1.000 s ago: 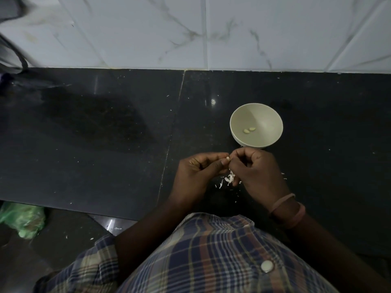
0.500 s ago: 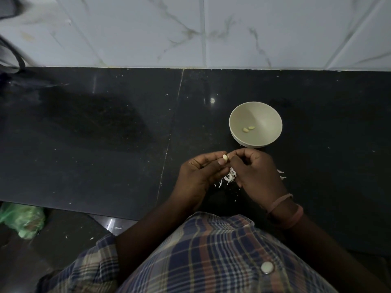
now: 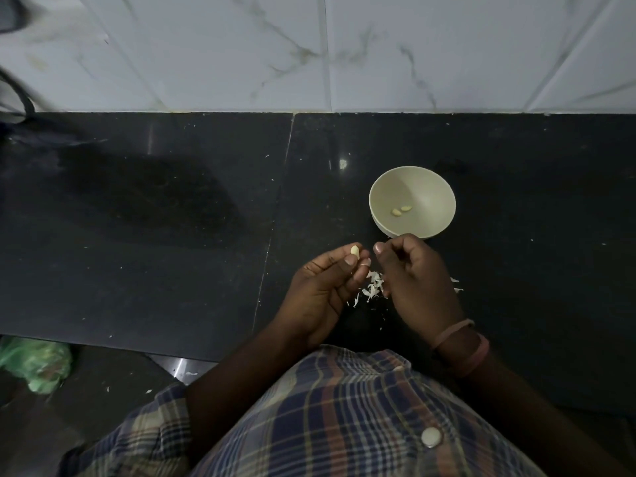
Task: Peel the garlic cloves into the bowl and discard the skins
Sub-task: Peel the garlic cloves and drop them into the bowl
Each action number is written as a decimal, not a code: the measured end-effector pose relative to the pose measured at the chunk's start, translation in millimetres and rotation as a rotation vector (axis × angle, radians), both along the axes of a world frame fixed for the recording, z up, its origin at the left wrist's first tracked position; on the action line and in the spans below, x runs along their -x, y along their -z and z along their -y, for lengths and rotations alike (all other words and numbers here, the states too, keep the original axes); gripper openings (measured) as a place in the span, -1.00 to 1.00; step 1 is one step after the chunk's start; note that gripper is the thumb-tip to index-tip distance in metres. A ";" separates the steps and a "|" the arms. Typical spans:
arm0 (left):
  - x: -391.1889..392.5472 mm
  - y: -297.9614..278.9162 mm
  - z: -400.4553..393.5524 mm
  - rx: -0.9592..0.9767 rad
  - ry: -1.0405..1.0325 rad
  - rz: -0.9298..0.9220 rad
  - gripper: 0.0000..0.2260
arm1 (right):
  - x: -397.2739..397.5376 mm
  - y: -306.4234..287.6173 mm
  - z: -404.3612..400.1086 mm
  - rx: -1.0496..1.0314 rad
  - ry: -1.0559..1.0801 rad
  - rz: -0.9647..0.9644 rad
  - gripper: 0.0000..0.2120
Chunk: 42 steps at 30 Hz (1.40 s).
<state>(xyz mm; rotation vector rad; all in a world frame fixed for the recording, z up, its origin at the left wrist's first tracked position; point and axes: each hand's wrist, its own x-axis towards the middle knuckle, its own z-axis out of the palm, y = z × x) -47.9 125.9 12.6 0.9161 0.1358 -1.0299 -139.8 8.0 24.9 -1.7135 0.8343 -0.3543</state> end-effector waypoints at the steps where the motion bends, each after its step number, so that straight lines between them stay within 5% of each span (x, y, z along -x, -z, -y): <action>1: -0.4 1.2 0.2 0.000 -0.005 0.000 -0.75 | 0.4 1.5 0.5 0.043 -0.003 -0.008 -0.87; 12: 2.0 5.3 1.8 -0.044 0.040 0.243 -0.74 | -2.5 -10.1 -3.3 0.359 -0.008 0.101 -0.96; 24: -3.6 -3.8 -5.4 -0.237 0.125 0.689 -0.80 | 0.3 -7.5 0.8 0.273 -0.068 0.006 -0.97; 36: -5.2 0.0 -7.1 -0.212 0.206 0.673 -0.80 | -0.6 -7.2 0.0 0.324 -0.120 -0.040 -0.87; 42: 1.2 4.3 -3.2 -0.074 0.123 0.339 -0.81 | 0.5 -8.5 -4.8 -0.077 -0.037 0.025 -0.92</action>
